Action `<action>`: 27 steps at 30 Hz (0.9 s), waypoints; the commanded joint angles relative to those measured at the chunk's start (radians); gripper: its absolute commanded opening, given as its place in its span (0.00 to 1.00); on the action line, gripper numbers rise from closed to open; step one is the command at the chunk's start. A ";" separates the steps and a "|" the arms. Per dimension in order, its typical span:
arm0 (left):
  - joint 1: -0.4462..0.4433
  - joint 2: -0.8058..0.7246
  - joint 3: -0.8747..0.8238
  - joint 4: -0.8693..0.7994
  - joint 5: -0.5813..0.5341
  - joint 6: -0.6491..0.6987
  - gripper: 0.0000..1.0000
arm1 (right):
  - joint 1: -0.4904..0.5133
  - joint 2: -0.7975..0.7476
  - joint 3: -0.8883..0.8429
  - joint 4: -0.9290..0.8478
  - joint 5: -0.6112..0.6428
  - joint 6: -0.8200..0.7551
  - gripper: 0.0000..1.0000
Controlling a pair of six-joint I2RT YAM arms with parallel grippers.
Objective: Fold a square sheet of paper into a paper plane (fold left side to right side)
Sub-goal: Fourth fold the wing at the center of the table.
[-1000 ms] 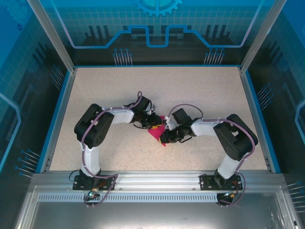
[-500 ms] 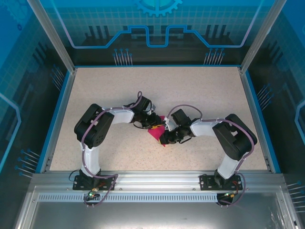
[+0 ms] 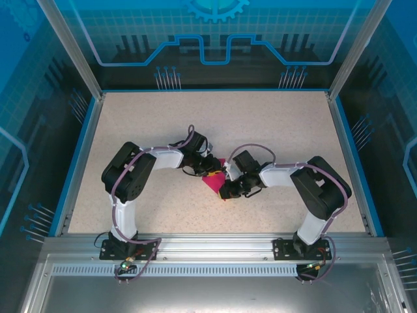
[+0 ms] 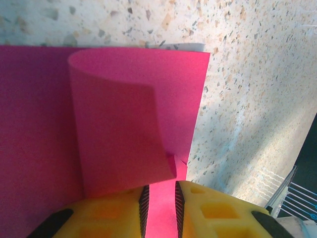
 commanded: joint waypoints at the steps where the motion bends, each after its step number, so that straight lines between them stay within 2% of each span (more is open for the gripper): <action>1: -0.007 0.039 -0.045 -0.094 -0.064 0.022 0.25 | 0.035 0.001 -0.067 -0.146 -0.011 -0.005 0.07; 6: -0.007 0.040 -0.045 -0.098 -0.068 0.023 0.25 | 0.035 -0.049 -0.088 -0.194 -0.024 -0.020 0.07; 11: -0.008 0.040 -0.042 -0.100 -0.067 0.022 0.25 | 0.026 -0.133 -0.086 -0.229 -0.092 -0.046 0.05; 17: -0.008 0.040 -0.044 -0.095 -0.064 0.019 0.25 | -0.061 -0.255 -0.099 -0.149 -0.134 -0.003 0.00; 21: -0.008 0.039 -0.042 -0.094 -0.064 0.019 0.25 | -0.076 -0.230 -0.087 -0.026 -0.150 0.069 0.00; 27: -0.010 0.040 -0.040 -0.091 -0.061 0.018 0.25 | -0.076 -0.118 -0.026 0.050 -0.055 0.105 0.00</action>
